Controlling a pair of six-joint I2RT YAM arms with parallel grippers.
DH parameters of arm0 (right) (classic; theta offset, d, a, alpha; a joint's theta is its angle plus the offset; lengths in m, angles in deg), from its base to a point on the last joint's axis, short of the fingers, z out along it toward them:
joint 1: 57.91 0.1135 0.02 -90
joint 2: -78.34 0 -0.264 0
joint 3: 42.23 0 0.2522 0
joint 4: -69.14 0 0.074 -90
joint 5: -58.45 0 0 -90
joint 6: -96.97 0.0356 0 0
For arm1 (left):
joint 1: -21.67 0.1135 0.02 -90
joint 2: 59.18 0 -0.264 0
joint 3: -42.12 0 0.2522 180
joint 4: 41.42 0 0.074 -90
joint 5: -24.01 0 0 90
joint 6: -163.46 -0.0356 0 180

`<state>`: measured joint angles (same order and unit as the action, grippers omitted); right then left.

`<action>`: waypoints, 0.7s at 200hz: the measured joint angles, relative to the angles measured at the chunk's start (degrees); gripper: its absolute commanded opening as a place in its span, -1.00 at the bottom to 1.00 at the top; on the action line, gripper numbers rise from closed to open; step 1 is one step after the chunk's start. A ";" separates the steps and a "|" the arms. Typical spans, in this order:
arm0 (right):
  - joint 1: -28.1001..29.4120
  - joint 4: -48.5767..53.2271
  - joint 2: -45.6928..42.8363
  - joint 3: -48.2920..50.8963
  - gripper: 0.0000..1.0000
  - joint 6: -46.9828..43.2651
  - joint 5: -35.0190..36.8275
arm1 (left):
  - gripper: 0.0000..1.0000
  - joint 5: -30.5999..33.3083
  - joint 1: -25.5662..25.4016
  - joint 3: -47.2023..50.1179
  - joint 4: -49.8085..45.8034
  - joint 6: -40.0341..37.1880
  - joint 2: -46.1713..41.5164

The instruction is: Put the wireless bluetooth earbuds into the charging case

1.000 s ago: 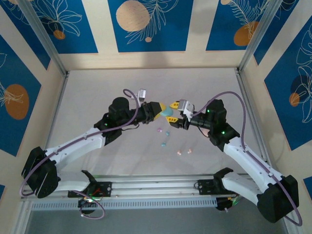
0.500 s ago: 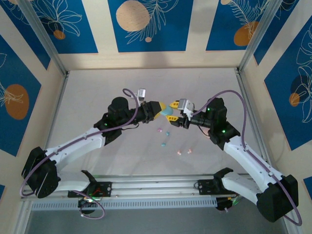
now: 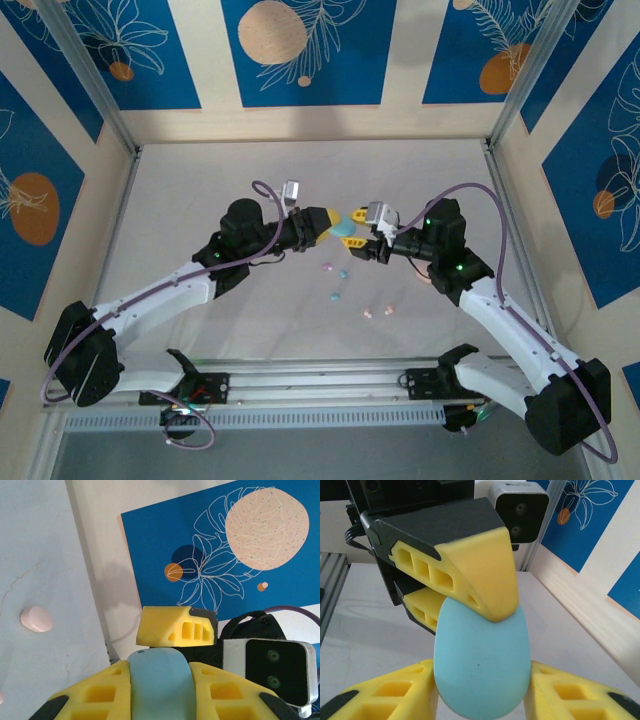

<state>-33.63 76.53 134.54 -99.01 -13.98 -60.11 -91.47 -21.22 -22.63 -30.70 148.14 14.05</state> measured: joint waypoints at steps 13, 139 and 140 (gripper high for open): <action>-0.04 0.02 0.00 -0.02 -0.28 0.02 -0.04 | -0.63 -0.02 0.04 0.00 0.00 -0.13 0.00; -2.56 20.09 6.82 -15.06 -0.37 6.51 -16.26 | 0.66 -0.07 0.15 -1.44 -17.53 -46.77 -12.13; -2.60 20.24 6.93 -15.17 -0.37 6.64 -16.46 | 0.66 -0.09 0.15 -1.36 -17.49 -47.28 -12.33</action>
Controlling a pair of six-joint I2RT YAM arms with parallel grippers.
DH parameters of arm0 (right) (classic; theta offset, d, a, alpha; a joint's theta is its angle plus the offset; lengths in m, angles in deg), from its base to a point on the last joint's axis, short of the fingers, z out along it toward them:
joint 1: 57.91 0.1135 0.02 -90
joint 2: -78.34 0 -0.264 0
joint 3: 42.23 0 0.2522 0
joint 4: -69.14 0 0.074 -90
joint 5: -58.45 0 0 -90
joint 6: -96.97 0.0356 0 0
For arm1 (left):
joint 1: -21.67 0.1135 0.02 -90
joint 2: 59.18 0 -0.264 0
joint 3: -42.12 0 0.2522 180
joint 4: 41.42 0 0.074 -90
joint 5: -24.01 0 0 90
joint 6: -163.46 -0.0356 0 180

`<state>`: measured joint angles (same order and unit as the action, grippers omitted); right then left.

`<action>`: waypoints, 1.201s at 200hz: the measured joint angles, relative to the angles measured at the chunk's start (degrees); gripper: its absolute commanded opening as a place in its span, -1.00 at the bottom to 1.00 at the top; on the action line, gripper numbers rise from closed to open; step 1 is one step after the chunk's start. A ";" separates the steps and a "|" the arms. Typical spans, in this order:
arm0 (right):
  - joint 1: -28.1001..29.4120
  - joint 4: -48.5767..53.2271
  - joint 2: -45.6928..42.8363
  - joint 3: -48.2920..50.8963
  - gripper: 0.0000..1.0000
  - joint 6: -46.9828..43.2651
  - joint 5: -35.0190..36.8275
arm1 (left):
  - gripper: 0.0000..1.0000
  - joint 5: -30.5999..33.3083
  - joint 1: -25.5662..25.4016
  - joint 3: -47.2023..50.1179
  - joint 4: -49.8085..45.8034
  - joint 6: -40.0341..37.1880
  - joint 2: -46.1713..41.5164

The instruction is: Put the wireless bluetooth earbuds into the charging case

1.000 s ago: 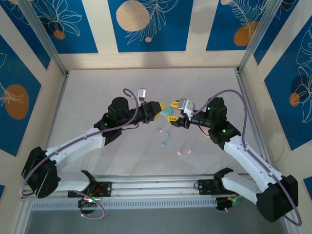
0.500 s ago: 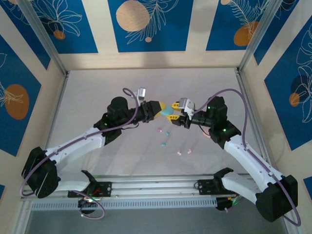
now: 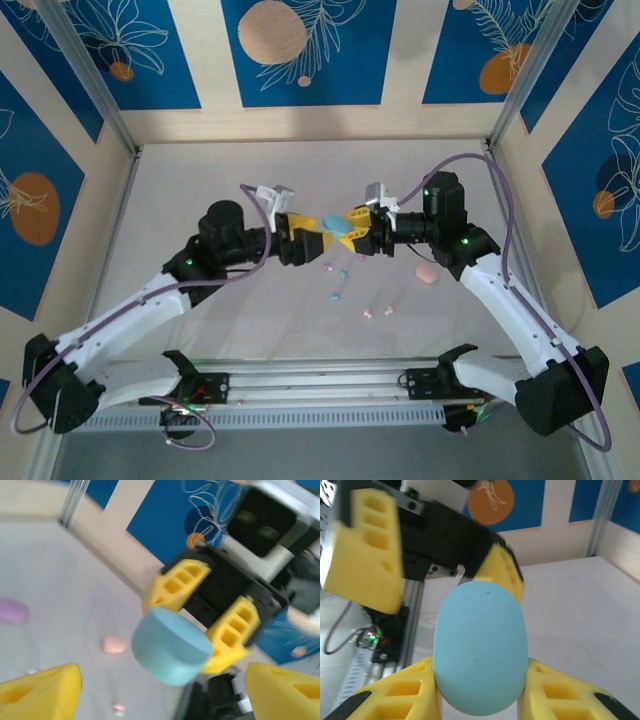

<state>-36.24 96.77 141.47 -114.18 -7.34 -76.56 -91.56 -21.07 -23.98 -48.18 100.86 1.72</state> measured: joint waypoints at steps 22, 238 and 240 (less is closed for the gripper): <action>-0.09 2.01 0.90 -1.53 -0.37 1.14 -3.19 | 0.51 -0.52 -0.02 3.23 1.29 -12.11 -4.63; 2.51 3.34 1.16 -1.81 -0.38 -2.23 -6.01 | -0.09 -12.15 0.00 5.01 13.62 -18.14 3.08; 2.56 3.34 1.16 -1.79 -0.37 -2.23 -6.01 | -0.09 -12.20 0.00 5.01 13.62 -18.08 3.08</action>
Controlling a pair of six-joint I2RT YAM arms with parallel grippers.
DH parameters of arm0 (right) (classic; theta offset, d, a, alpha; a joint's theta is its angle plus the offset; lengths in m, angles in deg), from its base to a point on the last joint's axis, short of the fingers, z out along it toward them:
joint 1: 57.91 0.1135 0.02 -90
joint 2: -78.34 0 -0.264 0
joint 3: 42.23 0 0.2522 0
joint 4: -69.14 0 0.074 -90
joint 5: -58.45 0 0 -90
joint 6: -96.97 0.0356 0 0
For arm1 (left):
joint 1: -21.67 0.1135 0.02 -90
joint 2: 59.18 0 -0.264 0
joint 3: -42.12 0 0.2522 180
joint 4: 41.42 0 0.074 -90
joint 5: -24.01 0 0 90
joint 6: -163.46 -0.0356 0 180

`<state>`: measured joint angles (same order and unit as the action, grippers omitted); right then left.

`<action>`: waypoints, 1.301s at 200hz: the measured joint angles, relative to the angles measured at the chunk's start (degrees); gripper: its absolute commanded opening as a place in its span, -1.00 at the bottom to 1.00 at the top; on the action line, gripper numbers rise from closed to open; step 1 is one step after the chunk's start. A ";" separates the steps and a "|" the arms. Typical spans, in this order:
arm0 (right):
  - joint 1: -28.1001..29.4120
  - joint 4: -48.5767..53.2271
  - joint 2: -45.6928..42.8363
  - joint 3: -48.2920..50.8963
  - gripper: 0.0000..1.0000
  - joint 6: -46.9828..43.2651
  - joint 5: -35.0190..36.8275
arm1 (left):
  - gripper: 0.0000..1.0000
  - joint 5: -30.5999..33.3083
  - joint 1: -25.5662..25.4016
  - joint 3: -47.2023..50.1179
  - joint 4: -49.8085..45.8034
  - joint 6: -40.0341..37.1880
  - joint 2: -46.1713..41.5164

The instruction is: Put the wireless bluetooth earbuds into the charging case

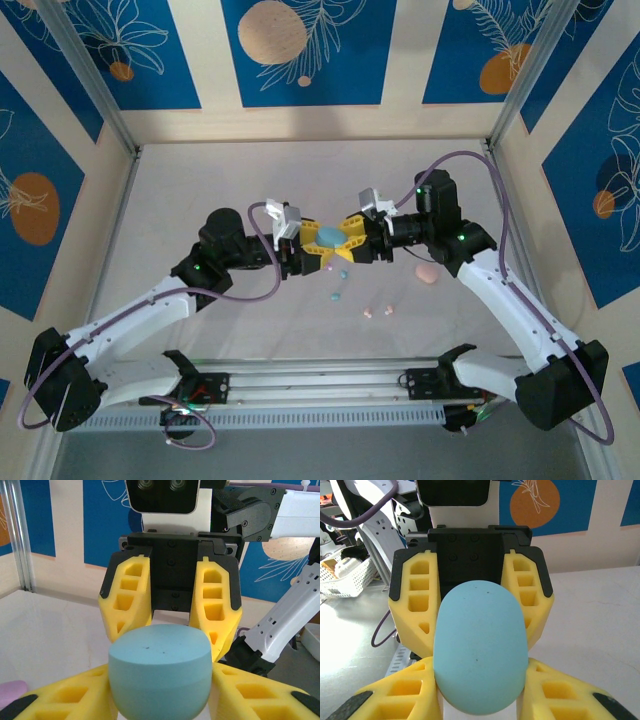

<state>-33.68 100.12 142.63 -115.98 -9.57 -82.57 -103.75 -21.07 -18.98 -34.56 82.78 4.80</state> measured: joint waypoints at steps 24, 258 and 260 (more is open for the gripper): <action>0.17 -0.02 -0.02 0.00 -0.37 -0.28 0.20 | -0.09 -0.59 0.07 0.00 0.02 0.74 0.02; -2.05 -2.51 -1.38 0.57 0.00 10.34 1.16 | -0.53 -2.62 0.63 0.02 0.37 -0.85 1.05; -2.08 -2.56 -1.33 0.48 0.00 10.49 1.27 | -0.53 -2.69 0.63 0.04 0.28 -0.85 1.05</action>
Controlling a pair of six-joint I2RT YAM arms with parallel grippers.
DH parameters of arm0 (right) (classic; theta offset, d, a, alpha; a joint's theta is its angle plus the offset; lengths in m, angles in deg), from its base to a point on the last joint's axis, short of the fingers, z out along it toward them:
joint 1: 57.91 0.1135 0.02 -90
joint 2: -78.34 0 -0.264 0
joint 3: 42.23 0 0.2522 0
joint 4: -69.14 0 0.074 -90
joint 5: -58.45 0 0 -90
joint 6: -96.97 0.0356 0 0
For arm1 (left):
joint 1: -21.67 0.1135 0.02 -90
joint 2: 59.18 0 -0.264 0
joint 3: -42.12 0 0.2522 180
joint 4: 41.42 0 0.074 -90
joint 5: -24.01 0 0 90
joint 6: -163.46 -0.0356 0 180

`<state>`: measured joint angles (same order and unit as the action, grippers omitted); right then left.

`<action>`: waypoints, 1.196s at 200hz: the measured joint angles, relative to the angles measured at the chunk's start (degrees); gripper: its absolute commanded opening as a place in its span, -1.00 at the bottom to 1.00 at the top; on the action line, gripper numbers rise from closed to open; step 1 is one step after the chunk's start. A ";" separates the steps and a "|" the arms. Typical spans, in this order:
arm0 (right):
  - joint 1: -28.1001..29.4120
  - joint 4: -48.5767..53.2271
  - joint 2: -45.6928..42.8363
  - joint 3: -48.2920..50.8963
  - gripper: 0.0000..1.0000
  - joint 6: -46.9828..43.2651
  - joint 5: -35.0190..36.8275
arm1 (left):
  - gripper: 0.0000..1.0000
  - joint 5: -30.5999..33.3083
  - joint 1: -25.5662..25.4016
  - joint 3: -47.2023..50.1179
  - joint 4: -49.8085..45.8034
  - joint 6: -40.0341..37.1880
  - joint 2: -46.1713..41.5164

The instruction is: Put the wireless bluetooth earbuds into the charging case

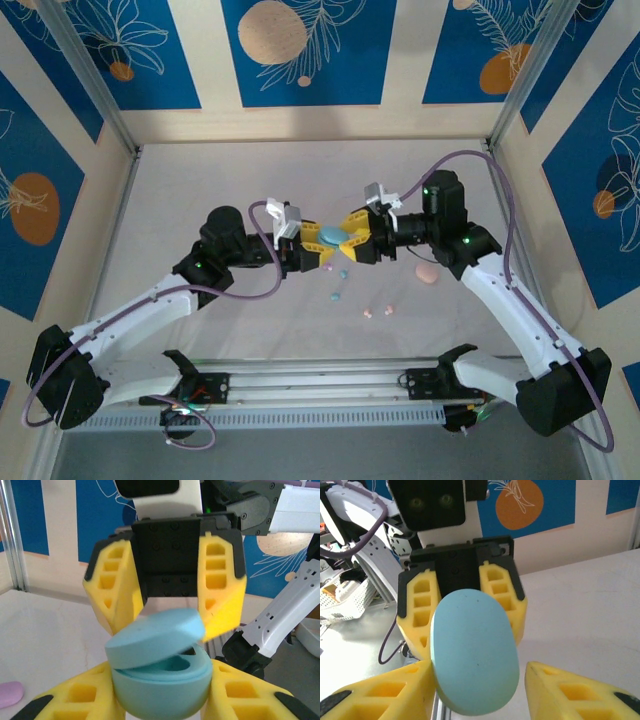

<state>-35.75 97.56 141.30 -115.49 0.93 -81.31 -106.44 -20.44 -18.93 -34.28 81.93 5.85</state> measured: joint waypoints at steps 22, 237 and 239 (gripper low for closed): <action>-0.15 -0.61 1.27 -0.92 0.00 1.33 3.69 | -0.53 -1.73 -0.17 0.07 -0.33 0.00 -0.13; 3.04 9.29 2.23 -6.78 -0.96 -10.49 9.07 | -0.29 -1.55 -0.13 6.43 11.69 5.35 -0.46; 3.04 9.38 2.25 -6.84 -0.96 -10.56 9.05 | -0.28 -1.55 -0.13 6.43 11.72 5.31 -0.46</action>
<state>-32.72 106.93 143.55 -122.34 -9.63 -72.26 -107.99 -20.57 -12.51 -22.56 87.24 5.39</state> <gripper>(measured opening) 0.121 0.337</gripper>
